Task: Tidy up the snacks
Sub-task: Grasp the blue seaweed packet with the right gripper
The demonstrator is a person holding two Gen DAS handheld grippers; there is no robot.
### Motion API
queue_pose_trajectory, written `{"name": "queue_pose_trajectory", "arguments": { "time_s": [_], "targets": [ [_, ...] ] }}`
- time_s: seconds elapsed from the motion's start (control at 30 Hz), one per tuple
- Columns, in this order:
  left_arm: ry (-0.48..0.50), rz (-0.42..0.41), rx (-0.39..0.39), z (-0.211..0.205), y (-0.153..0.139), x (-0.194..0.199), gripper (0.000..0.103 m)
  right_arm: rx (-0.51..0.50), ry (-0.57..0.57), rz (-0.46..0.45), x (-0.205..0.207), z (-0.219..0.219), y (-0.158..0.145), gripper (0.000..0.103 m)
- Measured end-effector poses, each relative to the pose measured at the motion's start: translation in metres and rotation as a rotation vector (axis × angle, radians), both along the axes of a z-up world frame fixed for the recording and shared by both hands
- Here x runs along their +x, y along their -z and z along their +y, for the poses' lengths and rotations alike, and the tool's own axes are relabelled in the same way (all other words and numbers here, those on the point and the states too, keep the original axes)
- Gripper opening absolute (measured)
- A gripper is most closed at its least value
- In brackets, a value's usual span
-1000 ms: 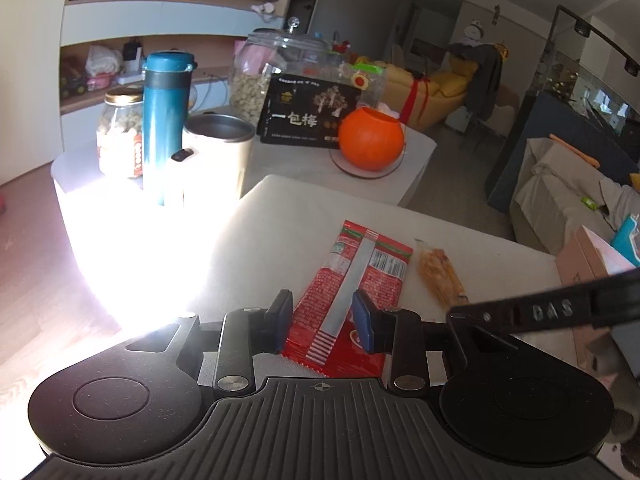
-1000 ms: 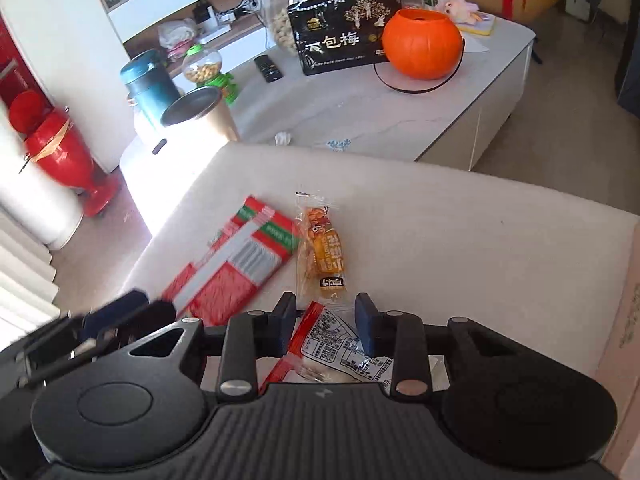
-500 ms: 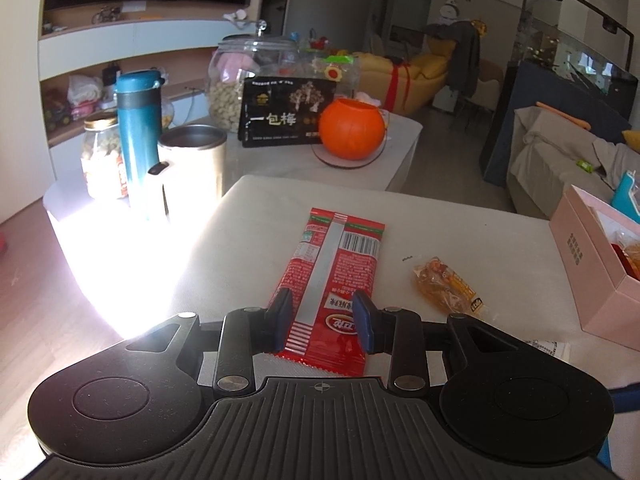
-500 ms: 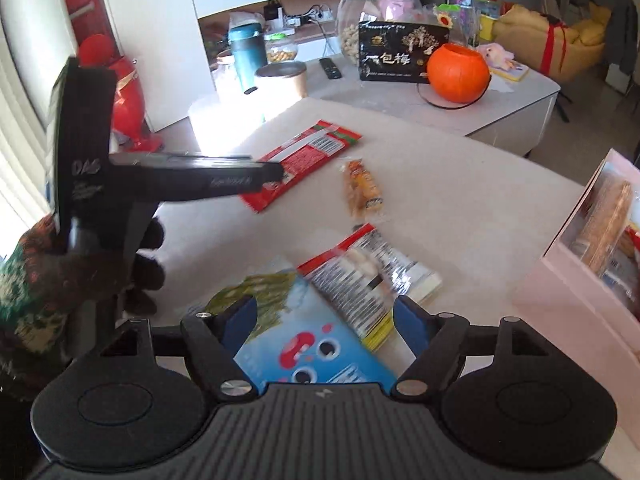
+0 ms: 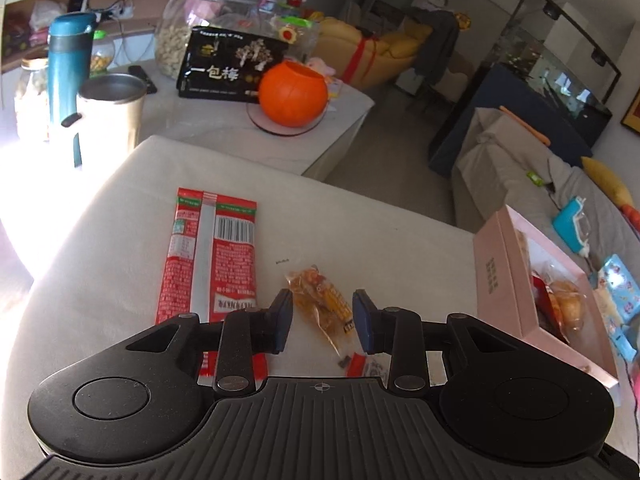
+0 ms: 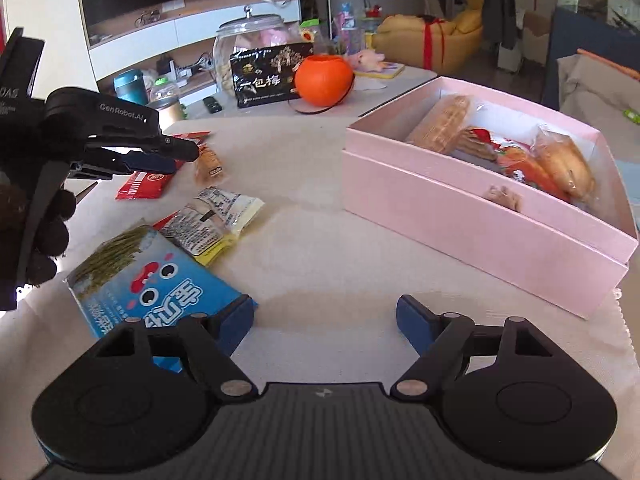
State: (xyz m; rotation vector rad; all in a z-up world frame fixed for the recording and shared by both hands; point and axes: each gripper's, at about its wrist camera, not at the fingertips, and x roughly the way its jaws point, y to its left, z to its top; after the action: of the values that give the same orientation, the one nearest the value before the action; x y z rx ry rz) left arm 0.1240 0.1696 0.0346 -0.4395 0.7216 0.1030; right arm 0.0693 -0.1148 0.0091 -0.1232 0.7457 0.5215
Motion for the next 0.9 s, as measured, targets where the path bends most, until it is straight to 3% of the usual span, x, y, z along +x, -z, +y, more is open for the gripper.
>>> {"name": "queue_pose_trajectory", "arguments": {
  "time_s": [0.17, 0.27, 0.4, 0.53, 0.6, 0.67, 0.8, 0.9],
  "targets": [
    [0.045, 0.083, 0.096, -0.008, -0.004, 0.018, 0.037, -0.004, 0.01, -0.042, -0.007, -0.002, 0.004, 0.08],
    [0.135, 0.088, 0.139, -0.016, -0.012, -0.008, 0.037, 0.081, 0.016, -0.014, -0.004, -0.015, 0.004, 0.081],
    [0.206, 0.158, 0.126, -0.012, -0.007, -0.062, 0.037, 0.144, 0.022, 0.006, 0.0, -0.023, 0.004, 0.081],
    [0.184, 0.188, 0.153, 0.004, -0.006, -0.101, 0.043, 0.148, -0.022, 0.017, -0.004, -0.019, 0.001, 0.082],
    [0.141, 0.198, 0.219, 0.011, -0.008, -0.107, 0.038, 0.163, -0.143, 0.042, -0.01, -0.005, -0.006, 0.082],
    [0.112, 0.196, 0.235, 0.016, -0.01, -0.107, 0.038, 0.113, -0.283, 0.031, -0.02, 0.024, -0.015, 0.082],
    [0.128, 0.157, 0.256, 0.008, -0.02, -0.107, 0.038, -0.109, -0.488, -0.074, -0.041, 0.09, -0.019, 0.083],
    [0.156, 0.134, 0.319, -0.005, -0.028, -0.107, 0.038, -0.186, -0.519, -0.14, -0.039, 0.119, -0.018, 0.091]
  ]
}}
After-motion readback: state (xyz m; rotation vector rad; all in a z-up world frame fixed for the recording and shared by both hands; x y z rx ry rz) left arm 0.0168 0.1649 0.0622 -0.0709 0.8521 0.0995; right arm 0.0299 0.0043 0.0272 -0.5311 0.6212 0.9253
